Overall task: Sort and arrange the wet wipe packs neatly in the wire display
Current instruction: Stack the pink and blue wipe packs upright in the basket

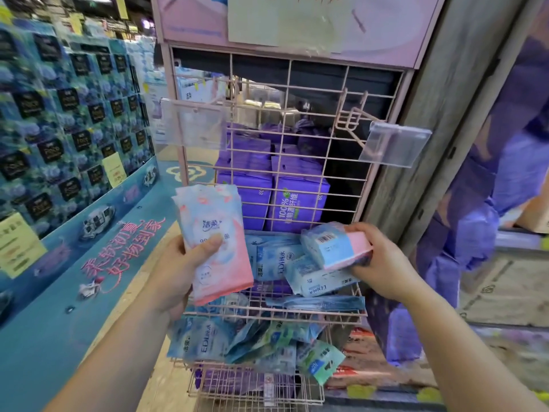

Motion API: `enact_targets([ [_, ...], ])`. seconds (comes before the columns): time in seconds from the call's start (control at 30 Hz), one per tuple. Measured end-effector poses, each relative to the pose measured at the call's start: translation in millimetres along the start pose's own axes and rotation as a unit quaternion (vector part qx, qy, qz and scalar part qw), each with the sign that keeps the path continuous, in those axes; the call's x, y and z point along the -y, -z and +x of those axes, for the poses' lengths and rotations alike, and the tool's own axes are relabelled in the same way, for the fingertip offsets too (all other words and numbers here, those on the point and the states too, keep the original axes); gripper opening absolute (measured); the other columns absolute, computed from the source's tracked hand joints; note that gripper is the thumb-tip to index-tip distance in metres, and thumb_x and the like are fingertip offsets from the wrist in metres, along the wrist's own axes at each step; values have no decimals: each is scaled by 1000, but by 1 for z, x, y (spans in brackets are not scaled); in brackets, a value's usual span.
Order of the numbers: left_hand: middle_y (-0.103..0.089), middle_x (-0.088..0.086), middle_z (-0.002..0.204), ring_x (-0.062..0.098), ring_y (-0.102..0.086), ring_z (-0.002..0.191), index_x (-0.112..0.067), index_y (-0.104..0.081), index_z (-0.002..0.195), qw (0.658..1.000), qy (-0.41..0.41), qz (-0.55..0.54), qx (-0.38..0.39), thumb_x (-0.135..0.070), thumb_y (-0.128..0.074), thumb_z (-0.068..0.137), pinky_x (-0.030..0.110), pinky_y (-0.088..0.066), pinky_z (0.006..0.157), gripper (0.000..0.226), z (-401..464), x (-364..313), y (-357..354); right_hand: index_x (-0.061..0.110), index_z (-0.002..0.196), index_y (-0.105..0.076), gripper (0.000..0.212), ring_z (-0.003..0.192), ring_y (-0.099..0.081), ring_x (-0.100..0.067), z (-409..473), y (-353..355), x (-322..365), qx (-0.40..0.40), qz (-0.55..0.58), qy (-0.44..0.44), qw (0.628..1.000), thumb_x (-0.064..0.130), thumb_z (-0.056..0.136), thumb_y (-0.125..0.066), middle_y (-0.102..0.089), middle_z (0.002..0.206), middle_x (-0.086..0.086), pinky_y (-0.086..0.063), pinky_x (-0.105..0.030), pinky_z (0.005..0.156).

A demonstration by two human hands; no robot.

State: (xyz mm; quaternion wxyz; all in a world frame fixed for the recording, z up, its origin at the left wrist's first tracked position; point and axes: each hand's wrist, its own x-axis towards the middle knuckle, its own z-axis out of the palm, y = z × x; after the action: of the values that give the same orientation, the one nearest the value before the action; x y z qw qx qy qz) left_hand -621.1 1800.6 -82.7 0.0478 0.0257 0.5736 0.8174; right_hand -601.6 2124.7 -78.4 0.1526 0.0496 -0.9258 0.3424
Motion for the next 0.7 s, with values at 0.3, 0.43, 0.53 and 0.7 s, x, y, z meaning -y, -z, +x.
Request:
enact_targets([
  [0.3, -77, 2, 94, 19, -74, 79, -18, -61, 103, 1000, -24, -5, 8, -46, -94, 19, 29, -58, 57, 95, -8, 6, -6, 33, 147, -18, 96, 139, -26, -8, -16, 14, 5, 103, -33, -43, 993, 17, 71, -74, -24, 154, 1, -22, -14, 106],
  [0.43, -76, 3, 99, 22, -74, 84, -19, -62, 106, 1000, -27, -11, -3, -46, -95, 24, 31, -59, 61, 93, -9, 8, 3, 33, 146, -25, 89, 135, -31, -10, -32, 5, 20, -49, -12, -24, 998, 23, 73, -74, -34, 146, 3, -29, -31, 110],
  [0.53, -76, 5, 101, 23, -74, 87, -18, -63, 107, 999, -30, -11, 6, -46, -94, 28, 32, -59, 62, 90, -13, 8, 8, 32, 120, -55, 41, 104, -54, -7, -54, -17, 48, -226, 69, -12, 972, 26, 80, -65, -58, 107, 14, -42, -27, 88],
  [0.7, -74, 12, 105, 29, -71, 92, -13, -62, 108, 999, -15, 4, 36, -29, -94, 43, 40, -60, 73, 74, -16, 17, -4, 33, 131, -46, 60, 118, -52, 1, -54, -68, 91, 42, 237, -42, 970, 37, 77, -72, -56, 127, 17, -42, -23, 100],
])
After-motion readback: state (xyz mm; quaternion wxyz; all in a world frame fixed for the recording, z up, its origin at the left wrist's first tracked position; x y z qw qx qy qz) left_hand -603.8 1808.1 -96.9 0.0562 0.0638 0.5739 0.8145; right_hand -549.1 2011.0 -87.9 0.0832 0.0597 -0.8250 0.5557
